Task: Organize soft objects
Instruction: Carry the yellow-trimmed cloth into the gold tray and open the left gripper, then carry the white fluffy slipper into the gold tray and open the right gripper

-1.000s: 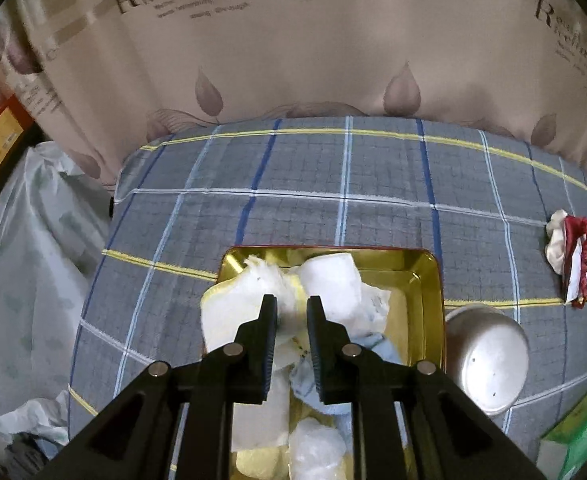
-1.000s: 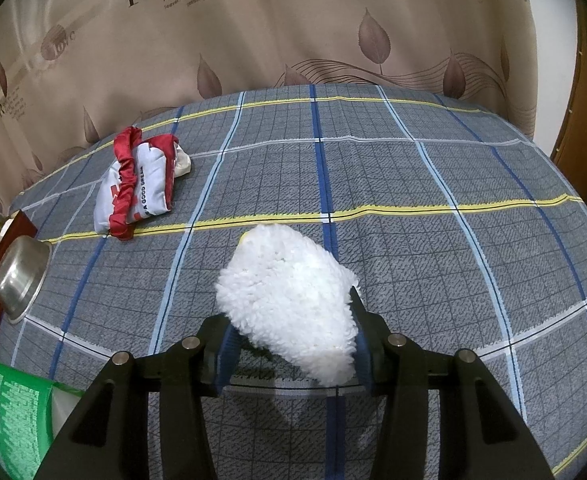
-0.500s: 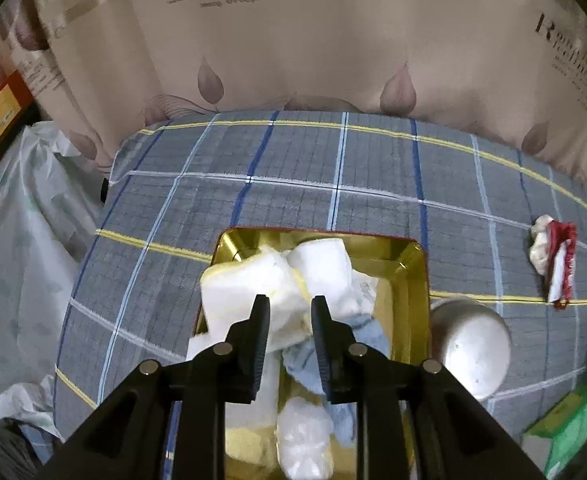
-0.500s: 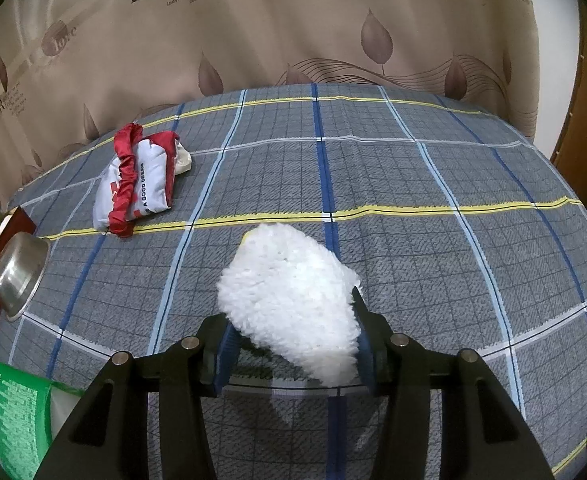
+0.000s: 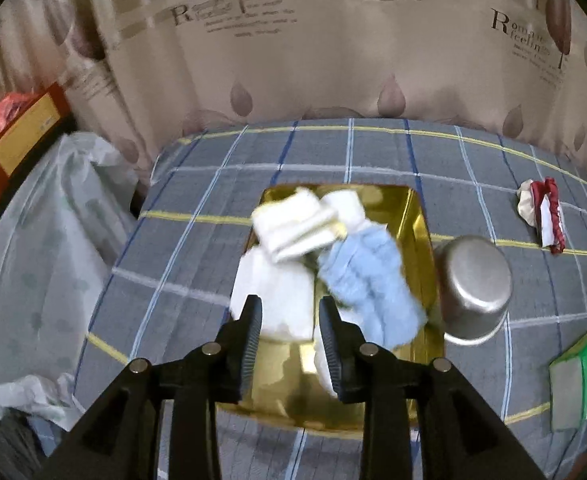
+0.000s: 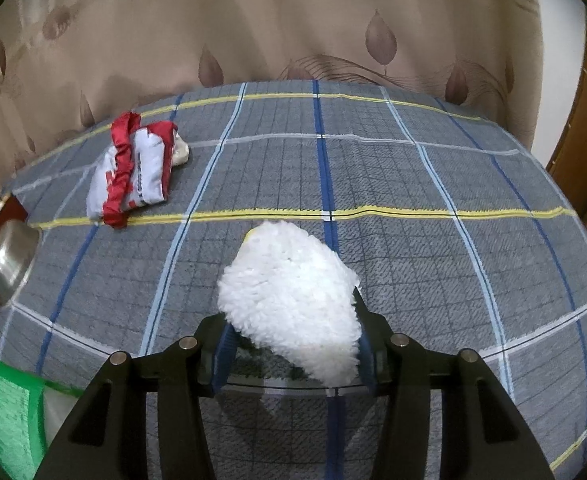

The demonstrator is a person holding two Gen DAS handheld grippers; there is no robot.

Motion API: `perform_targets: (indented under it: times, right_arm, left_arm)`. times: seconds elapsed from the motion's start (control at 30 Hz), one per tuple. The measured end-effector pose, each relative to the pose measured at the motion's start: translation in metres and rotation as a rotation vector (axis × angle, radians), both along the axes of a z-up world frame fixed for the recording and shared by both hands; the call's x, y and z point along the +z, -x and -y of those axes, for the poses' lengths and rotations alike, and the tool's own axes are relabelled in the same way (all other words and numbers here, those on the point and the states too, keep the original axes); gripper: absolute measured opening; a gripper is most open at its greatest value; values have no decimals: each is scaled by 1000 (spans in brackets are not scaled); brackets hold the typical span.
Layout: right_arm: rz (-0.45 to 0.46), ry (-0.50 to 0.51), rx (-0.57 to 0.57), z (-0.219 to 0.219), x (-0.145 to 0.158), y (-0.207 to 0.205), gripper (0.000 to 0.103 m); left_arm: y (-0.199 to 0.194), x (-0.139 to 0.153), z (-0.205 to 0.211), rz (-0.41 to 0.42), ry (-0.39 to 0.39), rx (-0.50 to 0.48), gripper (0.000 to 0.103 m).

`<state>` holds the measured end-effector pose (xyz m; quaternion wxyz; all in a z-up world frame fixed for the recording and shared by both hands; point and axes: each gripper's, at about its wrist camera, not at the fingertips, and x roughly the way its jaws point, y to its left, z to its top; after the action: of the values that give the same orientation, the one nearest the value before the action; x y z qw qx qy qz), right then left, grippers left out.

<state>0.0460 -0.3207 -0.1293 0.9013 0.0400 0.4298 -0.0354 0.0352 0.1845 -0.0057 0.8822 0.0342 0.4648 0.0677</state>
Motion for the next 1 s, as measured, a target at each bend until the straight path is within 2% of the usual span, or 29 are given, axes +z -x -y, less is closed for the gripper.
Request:
perform_targets:
  times: [0.1,0.23,0.37,0.53,0.8,1.0]
  right_arm:
    - [-27,22,12,-2,1,-3,48]
    - [-66,54,18,-5,2,-7,46]
    - [-101,87,6,-7,5,-11,39]
    - [-126,100,-8,-8,14,-12,36]
    - [-86,111,-6,-20,45,-9,36]
    - [-64,51,35,-39,73,-1,36]
  left_arm:
    - [17,-2,-12,27,27,40,30]
    - [34,-6,-22,60,-6,88,30]
    - [46,-13,-31,77,-49,113,30]
    - [51,-17,-43,80,-15,133,30]
    - [52,-19,-51,87,-7,151,30]
    - [51,-21,-56,68,5,160,30]
